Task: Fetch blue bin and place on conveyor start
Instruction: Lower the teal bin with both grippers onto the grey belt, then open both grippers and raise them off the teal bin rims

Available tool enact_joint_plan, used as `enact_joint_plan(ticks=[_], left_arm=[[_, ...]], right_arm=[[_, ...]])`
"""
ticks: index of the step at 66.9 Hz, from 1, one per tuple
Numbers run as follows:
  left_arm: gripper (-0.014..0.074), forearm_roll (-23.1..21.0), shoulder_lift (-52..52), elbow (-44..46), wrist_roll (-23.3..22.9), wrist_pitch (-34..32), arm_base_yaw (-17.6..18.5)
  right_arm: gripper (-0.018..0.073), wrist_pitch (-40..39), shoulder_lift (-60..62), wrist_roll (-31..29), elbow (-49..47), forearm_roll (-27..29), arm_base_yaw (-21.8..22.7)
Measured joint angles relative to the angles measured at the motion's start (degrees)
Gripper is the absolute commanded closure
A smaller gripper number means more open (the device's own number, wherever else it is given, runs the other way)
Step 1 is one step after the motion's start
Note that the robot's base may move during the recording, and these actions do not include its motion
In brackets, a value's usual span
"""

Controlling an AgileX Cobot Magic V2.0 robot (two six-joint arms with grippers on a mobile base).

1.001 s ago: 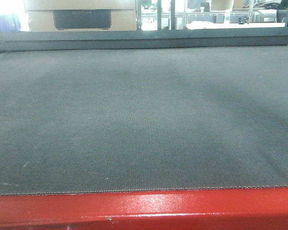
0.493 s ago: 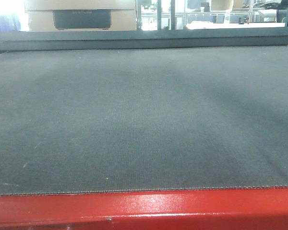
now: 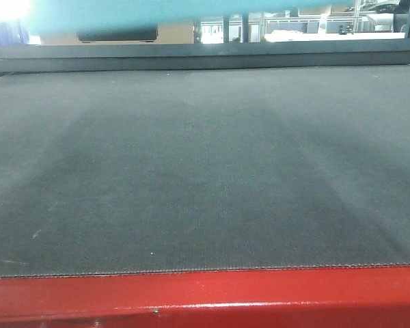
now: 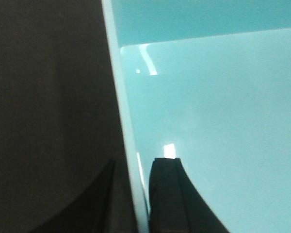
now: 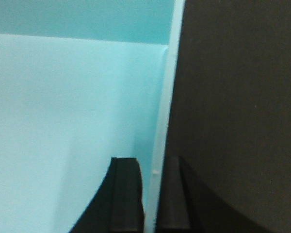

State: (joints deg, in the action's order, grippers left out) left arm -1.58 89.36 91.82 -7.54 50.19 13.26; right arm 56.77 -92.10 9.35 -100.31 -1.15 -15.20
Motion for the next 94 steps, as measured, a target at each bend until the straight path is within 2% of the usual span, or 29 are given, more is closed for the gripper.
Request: enact_joint_plan(ticks=[22,26,31,36,41,42,46,49,51,52,54,62,68,78,86,91,93,94], left_arm=[[0.0708,0.52,6.03,-7.83,0.0,-3.98,0.0],[0.0705,0.77,7.15,-8.22,0.0,-4.72,0.0],[0.0667,1.07,8.39,-8.36,0.0,-4.98,0.0],[0.0587,1.58,9.4,-8.38,0.0,-5.41,0.0],[0.045,1.58,10.03,-8.48,0.16,-5.81,0.0],[0.0401,1.58,10.17,-8.48,0.34,-5.8,0.0],[0.0279,2.22,10.23,-8.48,0.59,-5.78,0.0],[0.0141,2.22,10.23,-8.48,0.6,-5.88,0.0],[0.0081,2.33,10.23,-8.48,0.69,-6.03,0.0],[0.0022,2.33,10.23,-8.48,0.72,-6.03,0.0],[-0.0035,2.45,10.23,-8.48,0.84,-6.03,0.0],[0.0054,2.45,9.97,-7.91,0.84,-4.34,0.0],[0.0114,2.45,8.56,-7.78,0.84,-2.24,0.0],[0.0284,4.31,3.71,-7.68,0.84,-0.19,0.0],[0.0505,6.63,-1.86,-7.68,0.84,0.7,-0.12],[0.0651,7.11,-5.12,-8.63,0.84,0.45,-1.26],[0.0708,7.15,-6.38,-9.61,0.84,0.08,-2.11],[0.0706,7.25,-7.03,-10.08,0.84,-0.11,-2.51]], right_arm=[[0.0703,1.0,-9.4,-0.11,2.77,0.24,0.0],[0.0661,0.88,-10.98,-0.11,2.77,0.24,0.0],[0.0559,0.78,-12.79,-0.11,2.77,0.24,0.0],[0.0414,0.8,-14.22,-0.35,2.77,0.11,0.0],[0.0246,0.66,-15.16,-0.6,2.77,-0.01,0.0],[0.0195,0.66,-15.28,-0.6,2.77,-0.14,0.0],[0.0092,0.66,-15.55,-0.68,2.77,-0.27,0.0],[0.0025,0.66,-15.63,-0.68,2.77,-0.27,0.0],[-0.0006,0.66,-15.63,-0.68,2.77,-0.39,0.0],[-0.0015,0.66,-15.63,-0.68,2.77,-0.39,0.0],[-0.0011,0.66,-15.63,-0.68,2.77,-0.39,0.0],[0.0028,0.76,-14.22,-0.72,2.77,-0.39,0.0],[0.0104,0.76,-12.06,-0.84,2.77,-0.39,0.0],[0.0349,0.88,-6.94,-0.84,2.77,-0.95,0.22],[0.0607,1.12,-3.16,-0.84,2.77,-1.88,1.23],[0.0716,1.57,-1.02,-0.84,2.77,-2.12,2.69],[0.0724,1.67,-0.5,-0.84,2.89,-2.23,3.21],[0.0721,1.67,-0.15,-0.84,2.89,-2.24,3.77]])
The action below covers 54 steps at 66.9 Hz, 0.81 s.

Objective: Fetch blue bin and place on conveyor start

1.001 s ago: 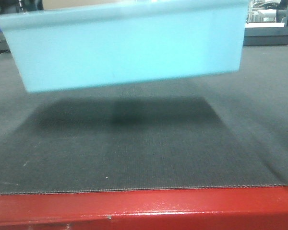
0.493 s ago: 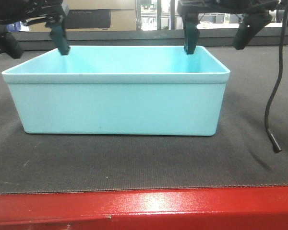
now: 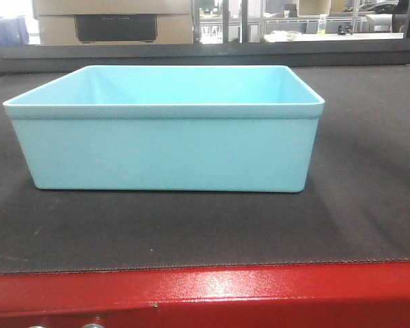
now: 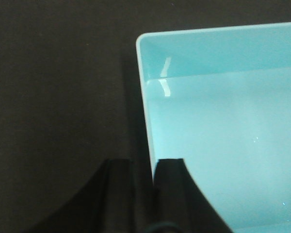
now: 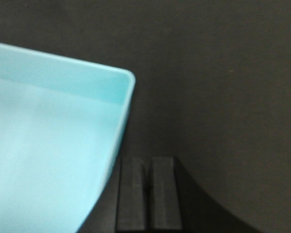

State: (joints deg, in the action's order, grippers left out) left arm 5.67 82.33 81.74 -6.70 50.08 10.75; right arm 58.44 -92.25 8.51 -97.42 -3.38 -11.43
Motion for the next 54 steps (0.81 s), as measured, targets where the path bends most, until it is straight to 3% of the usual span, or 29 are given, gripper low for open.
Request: enact_joint_plan(ticks=[12,26,54], left_arm=[[0.0707,0.26,-8.87,-11.13,0.13,-5.59,-6.71],[0.0707,0.42,-19.77,-27.76,0.13,-15.35,-12.11],[0.0707,0.45,-45.18,-51.22,0.13,-31.44,-13.2]], right_arm=[[0.0721,-1.46,5.03,0.0,5.63,-0.51,5.24],[0.0721,-10.02,11.94,-0.13,20.16,-1.07,6.5],[0.0721,-38.18,35.1,-0.35,55.41,-2.58,6.5]])
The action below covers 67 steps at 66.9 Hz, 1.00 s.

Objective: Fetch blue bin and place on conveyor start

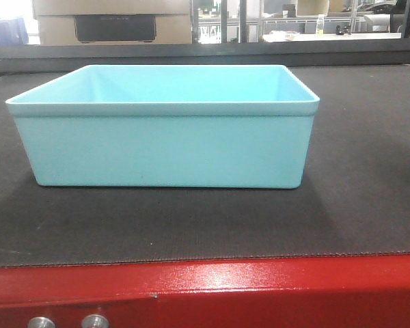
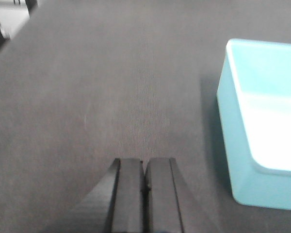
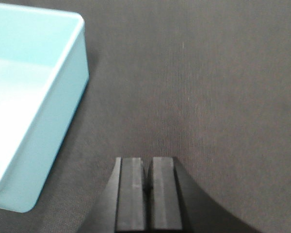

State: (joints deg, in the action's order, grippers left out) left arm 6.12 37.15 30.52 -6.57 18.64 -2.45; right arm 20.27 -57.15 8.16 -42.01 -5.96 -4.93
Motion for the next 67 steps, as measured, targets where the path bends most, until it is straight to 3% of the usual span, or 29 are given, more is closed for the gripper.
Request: enact_joint_plan(ticks=[12,26,67], left_arm=[[0.0707,0.2,-10.32,-4.5,0.0,-2.47,0.0],[0.0707,0.32,-16.68,-5.73,0.0,-2.82,0.0],[0.0707,0.43,-17.98,-5.73,0.0,-3.88,0.0]], right_arm=[[0.0721,-9.66,13.16,0.0,9.08,-0.54,0.0],[0.0721,-14.11,25.96,0.0,13.9,-0.54,0.0],[0.0721,-15.1,29.09,0.0,14.2,-0.67,0.0]])
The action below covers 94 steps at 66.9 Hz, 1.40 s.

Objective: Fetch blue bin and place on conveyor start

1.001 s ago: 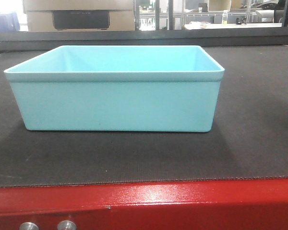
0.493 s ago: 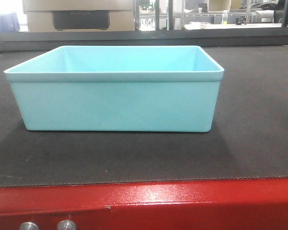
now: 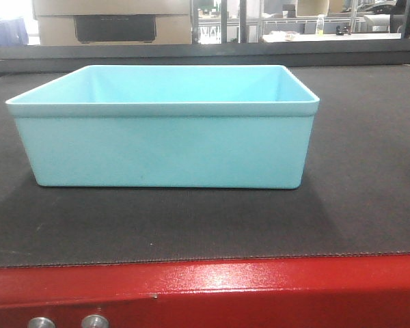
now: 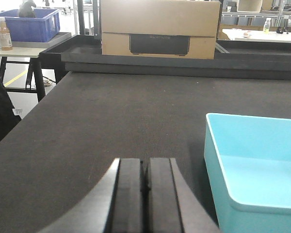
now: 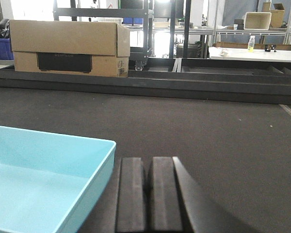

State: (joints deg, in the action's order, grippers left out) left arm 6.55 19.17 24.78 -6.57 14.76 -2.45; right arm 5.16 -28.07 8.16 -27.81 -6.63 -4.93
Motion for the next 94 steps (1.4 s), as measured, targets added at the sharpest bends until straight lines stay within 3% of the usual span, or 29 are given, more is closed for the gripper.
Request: enact_joint_plan(ticks=[19,29,46,94], left_arm=[[0.0707,-3.12,-2.17,-1.67,2.29,-0.24,0.0],[0.0707,-4.28,-8.1,-8.59,3.38,-2.41,0.0],[0.0707,-4.8,-18.48,-24.1,3.5,-11.58,0.0],[0.0707,-5.0,-18.83,-24.84,3.5,-11.24,0.0]], right_arm=[[0.0721,0.0,0.0,0.0,0.0,0.0,0.0],[0.0721,0.0,0.0,0.0,0.0,0.0,0.0],[0.0721,0.0,0.0,0.0,0.0,0.0,0.0],[0.0721,-0.35,0.0,-0.1,0.0,0.0,0.0]])
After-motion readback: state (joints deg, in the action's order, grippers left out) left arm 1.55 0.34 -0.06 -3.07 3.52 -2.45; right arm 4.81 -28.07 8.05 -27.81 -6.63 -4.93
